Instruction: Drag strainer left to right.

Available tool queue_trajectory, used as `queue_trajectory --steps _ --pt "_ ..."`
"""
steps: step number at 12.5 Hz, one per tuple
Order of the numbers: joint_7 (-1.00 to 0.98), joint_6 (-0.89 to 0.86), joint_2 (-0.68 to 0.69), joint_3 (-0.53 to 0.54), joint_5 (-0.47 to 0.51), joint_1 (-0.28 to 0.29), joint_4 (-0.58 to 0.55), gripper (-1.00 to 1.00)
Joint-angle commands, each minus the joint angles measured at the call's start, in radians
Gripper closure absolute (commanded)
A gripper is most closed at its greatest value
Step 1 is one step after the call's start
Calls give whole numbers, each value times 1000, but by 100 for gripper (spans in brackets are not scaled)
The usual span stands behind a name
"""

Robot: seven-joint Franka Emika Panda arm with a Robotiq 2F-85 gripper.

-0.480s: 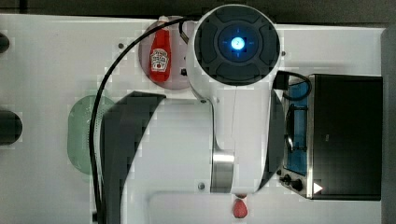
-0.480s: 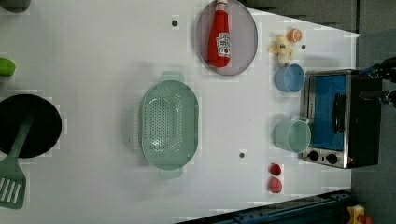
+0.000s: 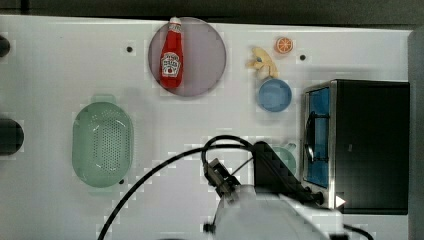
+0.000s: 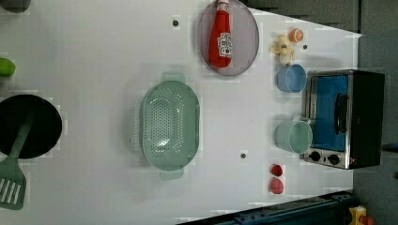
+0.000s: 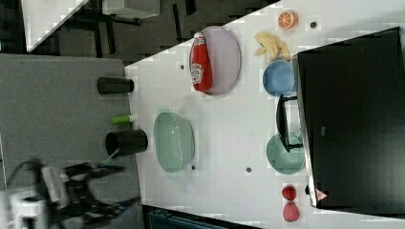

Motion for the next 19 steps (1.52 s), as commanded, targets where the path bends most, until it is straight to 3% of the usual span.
queue_trajectory --steps 1,6,11,15,19 --pt "-13 33 81 67 34 22 15 -100" --pt "194 174 226 322 48 40 8 -100" --pt "660 418 475 540 47 44 7 -100" --pt "1053 592 688 616 8 52 2 -100" --pt "1391 730 870 613 -145 82 -3 -100"
